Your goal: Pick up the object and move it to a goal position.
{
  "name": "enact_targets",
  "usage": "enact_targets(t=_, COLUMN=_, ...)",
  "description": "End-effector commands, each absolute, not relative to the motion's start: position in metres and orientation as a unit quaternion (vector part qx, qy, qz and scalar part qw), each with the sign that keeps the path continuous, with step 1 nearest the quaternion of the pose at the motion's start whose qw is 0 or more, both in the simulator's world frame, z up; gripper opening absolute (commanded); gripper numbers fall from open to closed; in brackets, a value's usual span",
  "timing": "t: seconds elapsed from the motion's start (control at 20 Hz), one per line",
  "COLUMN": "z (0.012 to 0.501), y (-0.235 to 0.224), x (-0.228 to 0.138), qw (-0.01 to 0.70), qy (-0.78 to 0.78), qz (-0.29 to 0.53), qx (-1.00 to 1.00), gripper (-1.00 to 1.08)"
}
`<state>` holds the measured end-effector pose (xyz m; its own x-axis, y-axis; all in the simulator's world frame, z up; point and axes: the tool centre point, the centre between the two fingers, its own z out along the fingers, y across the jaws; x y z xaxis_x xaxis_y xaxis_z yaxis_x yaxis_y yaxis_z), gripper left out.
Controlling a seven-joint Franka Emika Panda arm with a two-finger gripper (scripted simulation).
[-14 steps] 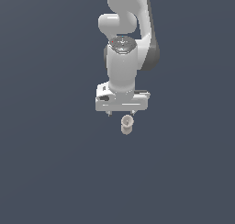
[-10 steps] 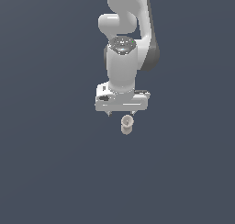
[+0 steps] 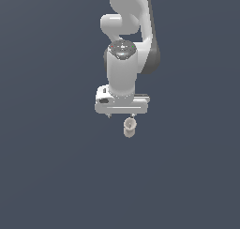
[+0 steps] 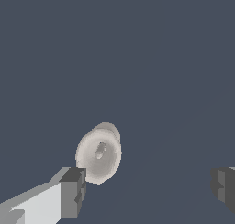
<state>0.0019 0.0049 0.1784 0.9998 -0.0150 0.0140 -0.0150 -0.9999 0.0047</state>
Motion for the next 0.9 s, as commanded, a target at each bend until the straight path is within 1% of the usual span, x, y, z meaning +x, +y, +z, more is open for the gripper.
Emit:
enact_targets(t=0.0, z=0.179, y=0.005, x=0.002, qw=0.002, qy=-0.007, qz=0.007, qx=1.000, gripper=1.00)
enact_targets(t=0.4, z=0.169, y=0.012, x=0.000, qw=0.002, qy=-0.023, qz=0.006, qx=1.000, gripper=1.00)
enact_targets(t=0.85, z=0.137, y=0.034, x=-0.009, qw=0.000, qy=-0.077, qz=0.003, qx=0.997, gripper=1.00)
